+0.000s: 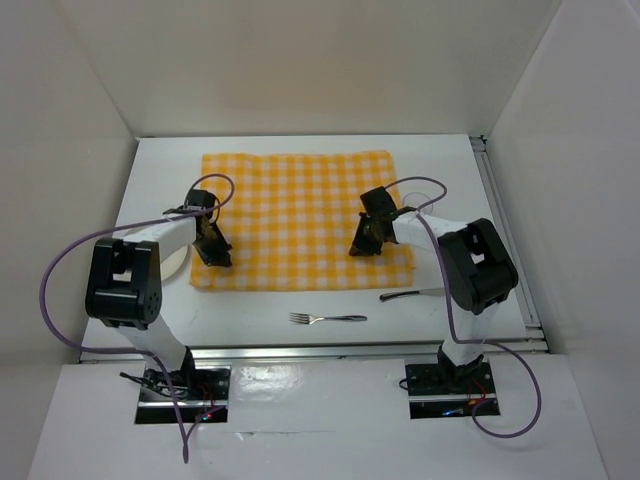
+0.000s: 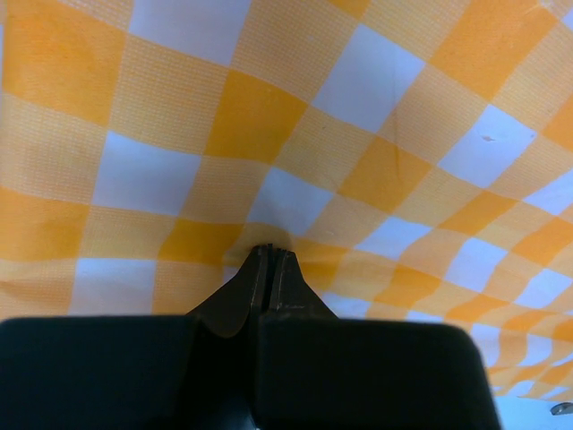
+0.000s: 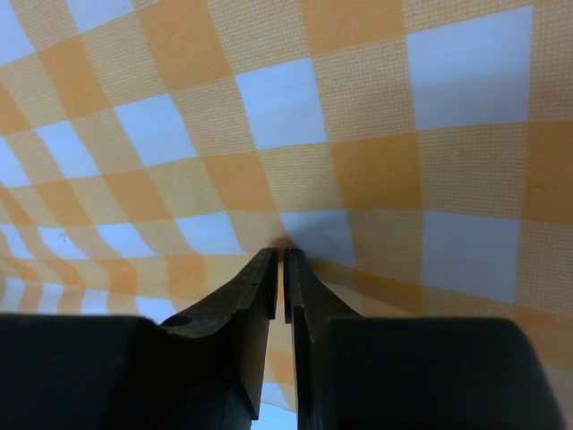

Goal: Set the dinner table for one person

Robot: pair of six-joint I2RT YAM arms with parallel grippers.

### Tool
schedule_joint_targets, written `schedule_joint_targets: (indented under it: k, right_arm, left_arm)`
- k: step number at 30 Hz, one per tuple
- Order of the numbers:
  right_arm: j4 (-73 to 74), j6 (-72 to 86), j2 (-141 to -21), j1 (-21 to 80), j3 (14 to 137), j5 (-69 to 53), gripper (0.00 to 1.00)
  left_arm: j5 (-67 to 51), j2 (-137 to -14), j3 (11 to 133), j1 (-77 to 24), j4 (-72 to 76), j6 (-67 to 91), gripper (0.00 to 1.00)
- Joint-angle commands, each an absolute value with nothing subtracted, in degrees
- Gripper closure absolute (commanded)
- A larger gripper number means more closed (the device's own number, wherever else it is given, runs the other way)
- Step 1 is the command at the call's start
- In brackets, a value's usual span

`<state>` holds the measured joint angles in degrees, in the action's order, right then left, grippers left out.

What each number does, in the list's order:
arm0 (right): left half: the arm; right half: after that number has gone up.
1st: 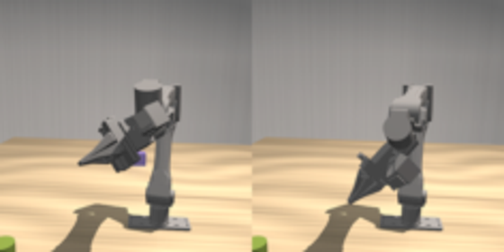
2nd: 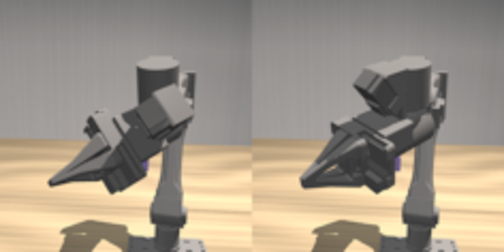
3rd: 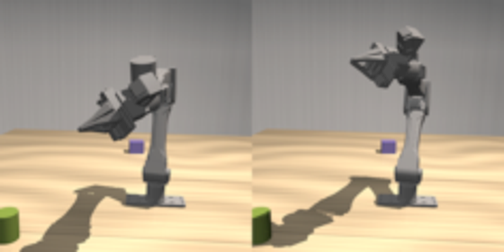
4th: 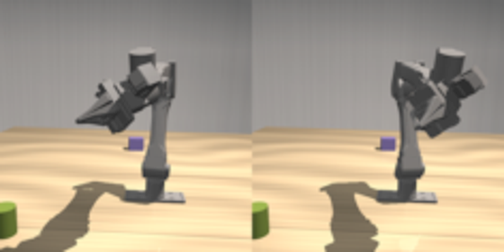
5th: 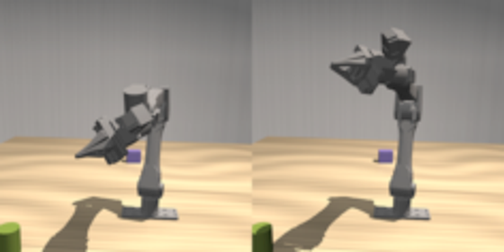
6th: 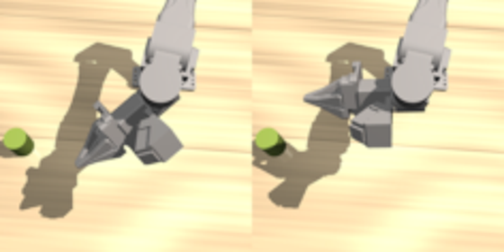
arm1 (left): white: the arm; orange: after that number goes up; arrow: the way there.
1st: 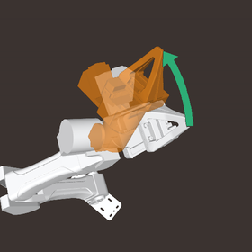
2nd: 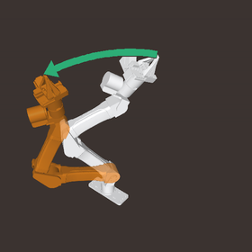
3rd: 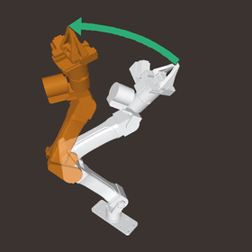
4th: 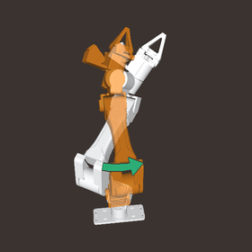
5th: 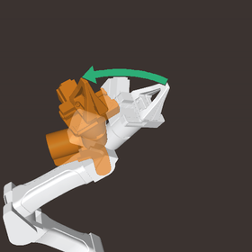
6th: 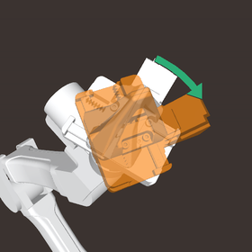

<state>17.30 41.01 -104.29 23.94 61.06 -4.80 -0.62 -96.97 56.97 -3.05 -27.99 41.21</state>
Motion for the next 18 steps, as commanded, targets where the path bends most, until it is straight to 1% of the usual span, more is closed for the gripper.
schedule_joint_targets:
  k: [1, 3, 6, 7, 8, 10, 11, 12, 14, 15, 16, 17, 18]
  right_arm:
    - [23.7, 38.7, -103.4, 23.7, 58.7, -0.4, 0.79]
    - [23.7, 38.7, -102.7, 24.4, 59.2, -0.4, 0.78]
    - [25.3, 38.1, -100.9, 25.8, 62.0, 0.8, 0.73]
    - [25.8, 38.1, -100.2, 26.5, 62.7, 2.2, 0.65]
    - [25.8, 38.1, -99.2, 26.5, 64.2, 2.2, 0.58]
    - [24.4, 38.1, -95.0, 27.1, 64.9, 0.8, 0.37]
    - [23.3, 37.3, -93.5, 27.1, 65.0, 0.3, 0.23]
    - [21.4, 36.7, -92.2, 27.1, 65.6, -0.4, 0.19]
    - [20.2, 35.2, -89.6, 27.1, 67.3, -2.4, 0.15]
    - [20.2, 35.2, -89.6, 27.1, 67.8, -3.1, 0.15]
    - [20.2, 34.3, -88.8, 27.1, 68.5, -4.1, 0.14]
    - [20.2, 33.5, -88.8, 27.6, 69.1, -4.7, 0.14]
    - [20.2, 33.5, -88.8, 27.6, 69.9, -4.7, 0.14]
  left_arm:
    - [4.7, -96.0, 57.2, -2.7, -32.6, 41.7, 1.0]
    - [5.5, -95.5, 59.1, -2.7, -35.1, 41.7, 0.99]
    - [6.9, -93.5, 64.6, -2.7, -37.9, 41.1, 0.88]
    - [7.7, -92.7, 67.7, -2.7, -39.7, 41.1, 0.78]
    - [8.9, -91.9, 69.3, -2.7, -40.6, 40.5, 0.73]
    - [11.3, -89.7, 73.5, -2.2, -43.1, 40.5, 0.54]
    - [11.9, -89.0, 74.6, -1.7, -43.8, 39.9, 0.54]
    - [11.9, -88.4, 75.5, -1.1, -44.3, 39.9, 0.53]
    - [11.3, -86.9, 76.0, 2.7, -44.9, 39.9, 0.49]
    - [11.3, -86.4, 76.0, 4.3, -44.9, 39.9, 0.46]
    - [11.2, -85.4, 75.2, 8.0, -44.9, 39.9, 0.46]
    - [11.9, -84.9, 73.6, 10.0, -45.6, 41.3, 0.4]
    - [11.9, -84.4, 72.7, 12.1, -45.6, 42.3, 0.27]
